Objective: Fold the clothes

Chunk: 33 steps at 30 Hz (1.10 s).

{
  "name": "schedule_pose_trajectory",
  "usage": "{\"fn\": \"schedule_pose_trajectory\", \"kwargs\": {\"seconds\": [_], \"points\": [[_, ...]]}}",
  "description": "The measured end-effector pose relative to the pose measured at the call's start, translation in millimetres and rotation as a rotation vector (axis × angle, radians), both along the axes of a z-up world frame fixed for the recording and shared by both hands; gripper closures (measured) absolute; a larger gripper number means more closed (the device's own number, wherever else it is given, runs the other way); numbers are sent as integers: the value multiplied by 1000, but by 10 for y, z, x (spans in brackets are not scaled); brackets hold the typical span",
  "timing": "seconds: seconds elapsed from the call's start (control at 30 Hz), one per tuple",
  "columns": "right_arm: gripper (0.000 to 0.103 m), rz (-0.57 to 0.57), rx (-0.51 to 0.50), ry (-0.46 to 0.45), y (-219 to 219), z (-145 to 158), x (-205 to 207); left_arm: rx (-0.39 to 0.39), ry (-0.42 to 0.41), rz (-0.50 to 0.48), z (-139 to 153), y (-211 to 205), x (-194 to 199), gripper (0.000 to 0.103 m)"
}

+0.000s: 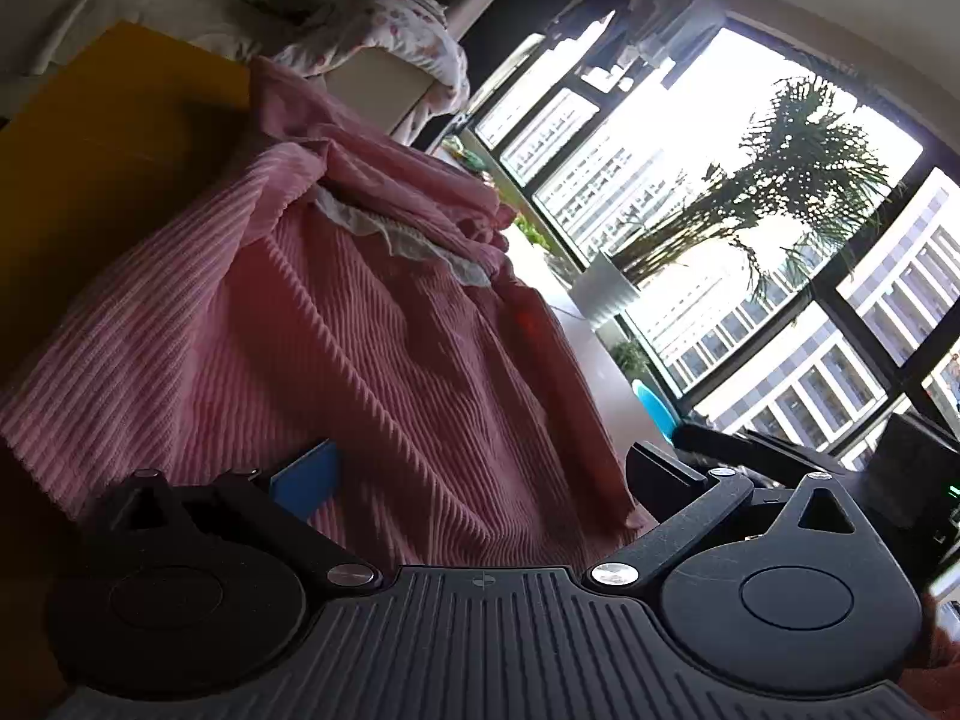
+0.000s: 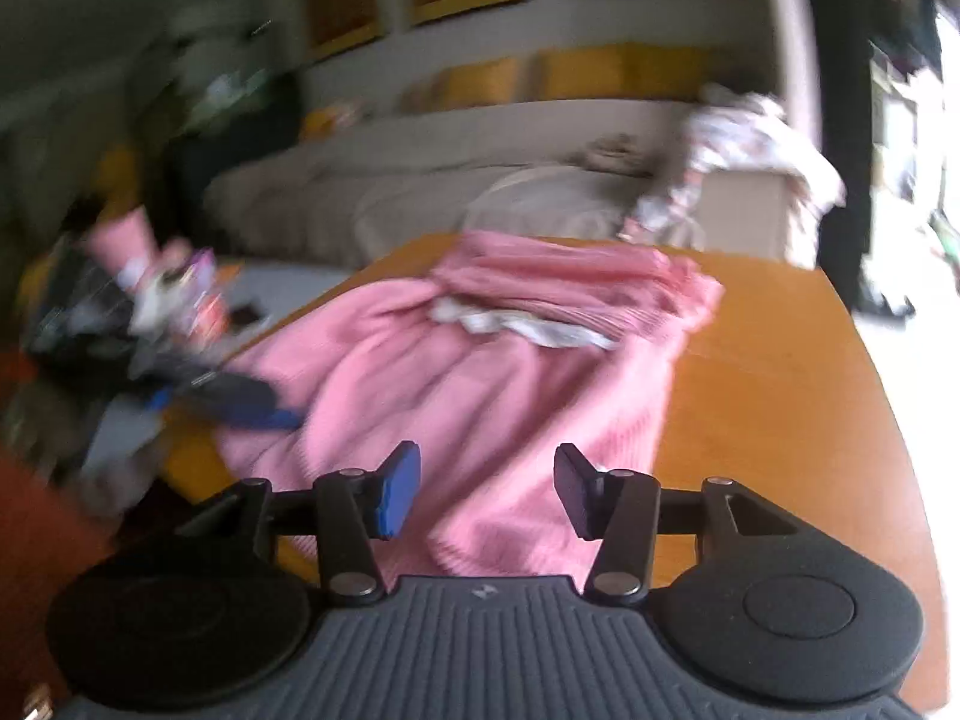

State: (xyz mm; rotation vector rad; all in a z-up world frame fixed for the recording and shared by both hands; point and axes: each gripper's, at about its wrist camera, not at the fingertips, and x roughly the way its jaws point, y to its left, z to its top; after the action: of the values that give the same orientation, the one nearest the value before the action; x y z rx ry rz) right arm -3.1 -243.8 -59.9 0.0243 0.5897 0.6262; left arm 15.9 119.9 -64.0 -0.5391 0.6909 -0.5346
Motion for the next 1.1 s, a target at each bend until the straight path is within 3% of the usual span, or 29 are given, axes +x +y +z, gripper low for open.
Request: {"fn": "schedule_pose_trajectory", "kwargs": {"seconds": [0.1,0.27,0.37,0.5,0.6,0.67,0.7,0.73,0.8,0.9,1.0,1.1], "points": [[53,-23,18,95,32,-281,122,65,-49,10,132,76,-180,0],[38,-14,46,67,61,-332,106,251,-183,166,422,419,-542,0],[35,-17,51,58,85,-359,90,292,-157,248,389,558,-544,0],[31,-19,60,46,99,-394,101,419,-142,269,229,472,-452,0],[31,-22,74,45,87,-406,88,453,-114,262,115,454,-368,0],[27,-23,83,44,88,-412,81,449,-109,258,87,450,-359,10],[26,-21,88,42,90,-416,79,458,-110,255,77,443,-354,26],[23,-20,93,40,98,-421,75,482,-114,249,69,410,-357,35],[20,-18,97,34,118,-430,65,536,-127,236,52,328,-373,41],[16,-17,104,27,135,-448,60,634,-161,182,104,169,-366,89],[16,-19,117,27,122,-458,40,711,-233,108,303,-28,-367,92],[16,-21,130,29,101,-466,37,747,-283,-30,458,-281,-378,92]]}}
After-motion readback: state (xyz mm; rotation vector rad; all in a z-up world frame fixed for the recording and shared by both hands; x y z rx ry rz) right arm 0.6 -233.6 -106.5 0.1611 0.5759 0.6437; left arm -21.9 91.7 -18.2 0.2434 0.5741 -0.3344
